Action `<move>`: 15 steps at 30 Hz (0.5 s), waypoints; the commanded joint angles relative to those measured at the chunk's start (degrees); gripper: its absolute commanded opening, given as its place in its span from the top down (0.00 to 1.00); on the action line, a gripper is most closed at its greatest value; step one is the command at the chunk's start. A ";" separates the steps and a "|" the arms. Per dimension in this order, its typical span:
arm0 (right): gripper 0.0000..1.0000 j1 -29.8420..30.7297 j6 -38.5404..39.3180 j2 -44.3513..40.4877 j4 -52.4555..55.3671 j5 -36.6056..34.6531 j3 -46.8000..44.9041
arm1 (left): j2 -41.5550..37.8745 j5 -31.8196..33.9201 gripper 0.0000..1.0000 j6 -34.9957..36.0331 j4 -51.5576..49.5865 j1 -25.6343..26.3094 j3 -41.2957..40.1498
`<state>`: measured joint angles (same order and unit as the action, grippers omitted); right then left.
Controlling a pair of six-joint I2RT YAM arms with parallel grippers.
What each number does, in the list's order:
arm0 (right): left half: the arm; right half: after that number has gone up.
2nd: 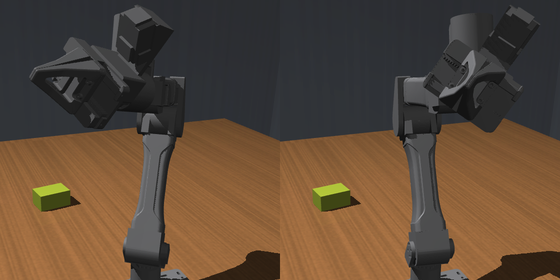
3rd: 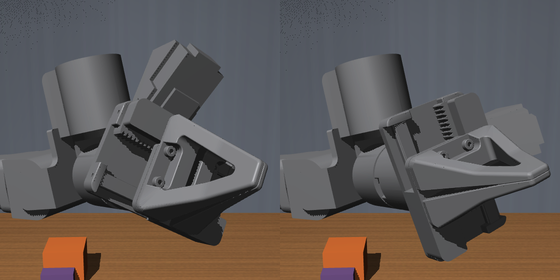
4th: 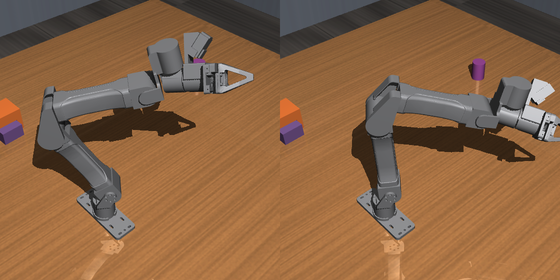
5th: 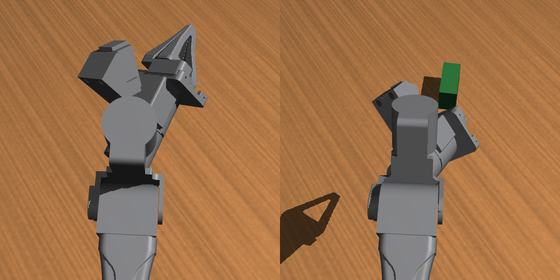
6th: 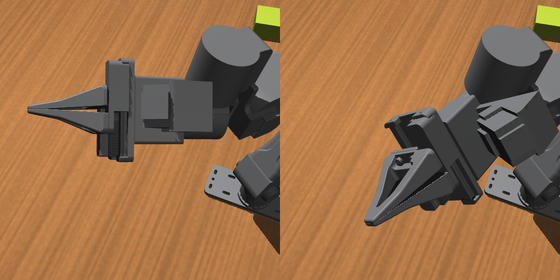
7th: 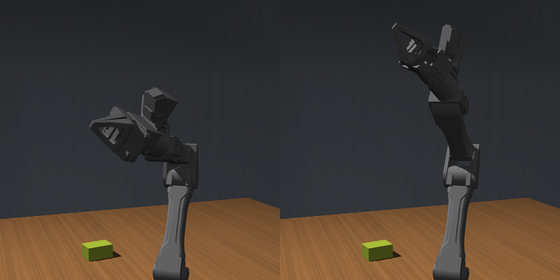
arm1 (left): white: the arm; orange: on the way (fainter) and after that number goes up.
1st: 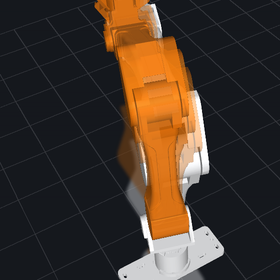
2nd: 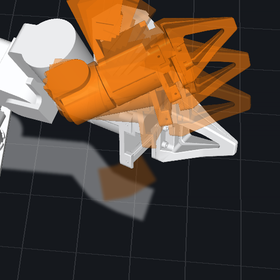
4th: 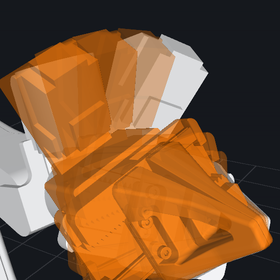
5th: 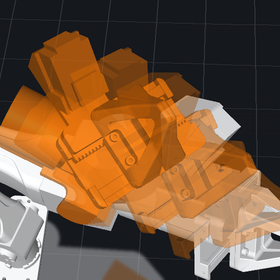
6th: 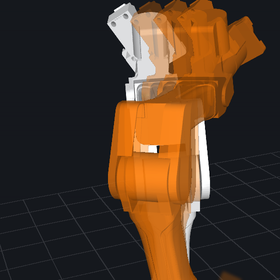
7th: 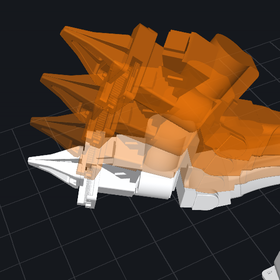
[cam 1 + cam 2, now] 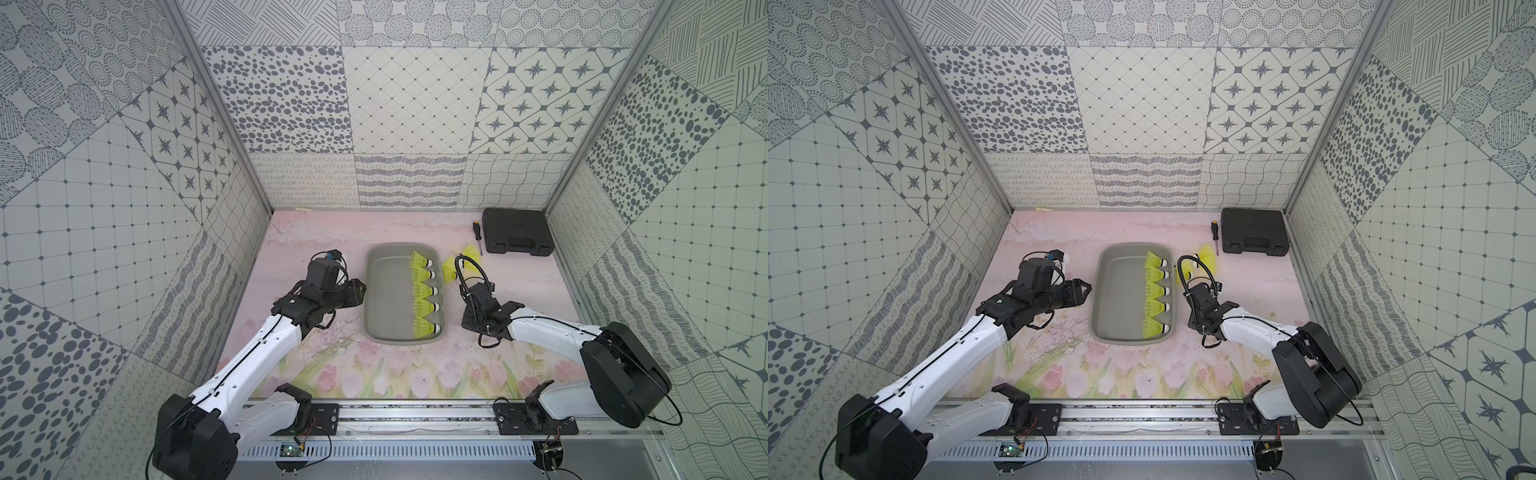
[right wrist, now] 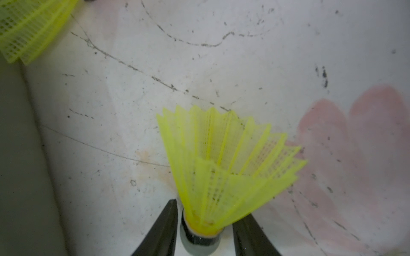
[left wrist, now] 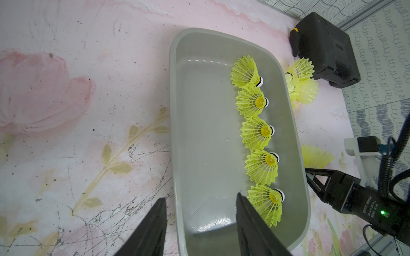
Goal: Put the shuttlecocks into the storage box
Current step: Pick up the shuttlecock at the center of the board.
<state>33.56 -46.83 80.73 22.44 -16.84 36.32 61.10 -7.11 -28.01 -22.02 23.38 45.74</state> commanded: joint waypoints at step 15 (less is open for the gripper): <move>0.78 1.68 16.41 -9.36 -4.32 1.55 0.99 | 0.94 -6.91 0.47 2.18 2.13 -0.17 1.92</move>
<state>34.96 -39.42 75.37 21.71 -18.09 36.32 61.25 -8.67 -27.90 -22.02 23.38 45.91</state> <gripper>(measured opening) 0.280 0.534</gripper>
